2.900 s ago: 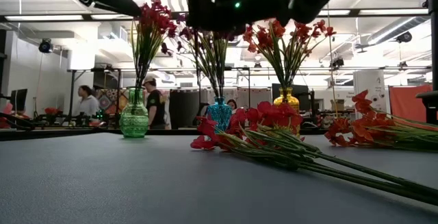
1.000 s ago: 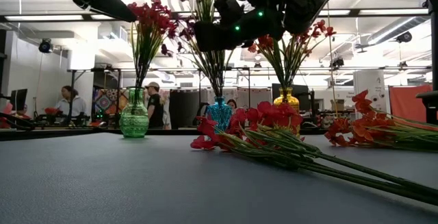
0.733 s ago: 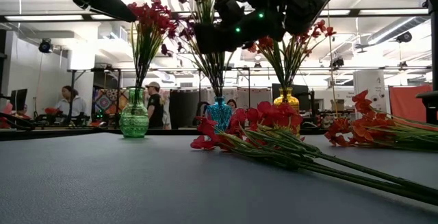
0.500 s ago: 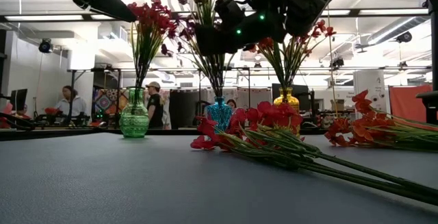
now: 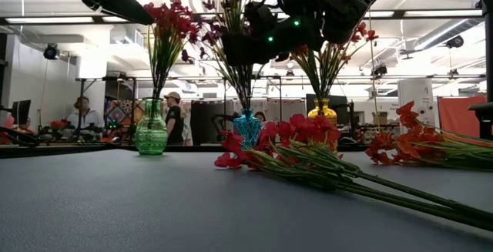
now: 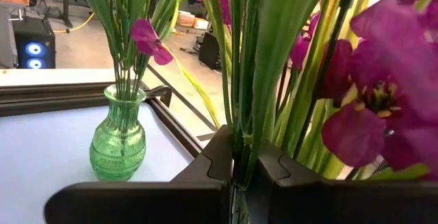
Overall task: Sort flowers into vase by color
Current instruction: Put the violet flower into the blue vase
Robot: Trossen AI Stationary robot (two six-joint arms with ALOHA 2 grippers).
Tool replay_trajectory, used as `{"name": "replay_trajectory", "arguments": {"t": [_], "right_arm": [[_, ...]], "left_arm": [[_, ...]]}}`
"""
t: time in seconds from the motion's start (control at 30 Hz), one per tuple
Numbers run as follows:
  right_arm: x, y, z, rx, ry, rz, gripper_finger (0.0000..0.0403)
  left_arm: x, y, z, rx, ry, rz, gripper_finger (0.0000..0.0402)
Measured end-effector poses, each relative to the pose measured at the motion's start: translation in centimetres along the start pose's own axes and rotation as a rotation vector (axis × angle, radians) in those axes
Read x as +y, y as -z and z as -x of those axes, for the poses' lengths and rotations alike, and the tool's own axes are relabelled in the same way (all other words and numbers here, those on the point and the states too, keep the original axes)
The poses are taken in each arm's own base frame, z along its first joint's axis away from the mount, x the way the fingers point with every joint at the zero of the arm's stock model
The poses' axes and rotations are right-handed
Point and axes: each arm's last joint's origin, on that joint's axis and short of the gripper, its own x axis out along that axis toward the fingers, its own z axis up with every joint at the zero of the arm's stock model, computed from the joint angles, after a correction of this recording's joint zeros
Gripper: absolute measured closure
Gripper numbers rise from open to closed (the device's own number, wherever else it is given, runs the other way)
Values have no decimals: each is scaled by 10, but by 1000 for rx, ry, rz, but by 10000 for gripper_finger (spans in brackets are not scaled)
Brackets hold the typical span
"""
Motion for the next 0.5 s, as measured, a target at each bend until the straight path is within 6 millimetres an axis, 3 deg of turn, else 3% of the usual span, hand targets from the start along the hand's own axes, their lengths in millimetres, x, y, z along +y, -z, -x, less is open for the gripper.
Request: {"name": "replay_trajectory", "arguments": {"t": [0.5], "right_arm": [[1,5,1,31,-8,17,390]], "left_arm": [[0,0,0,0,0,-1,231]]}}
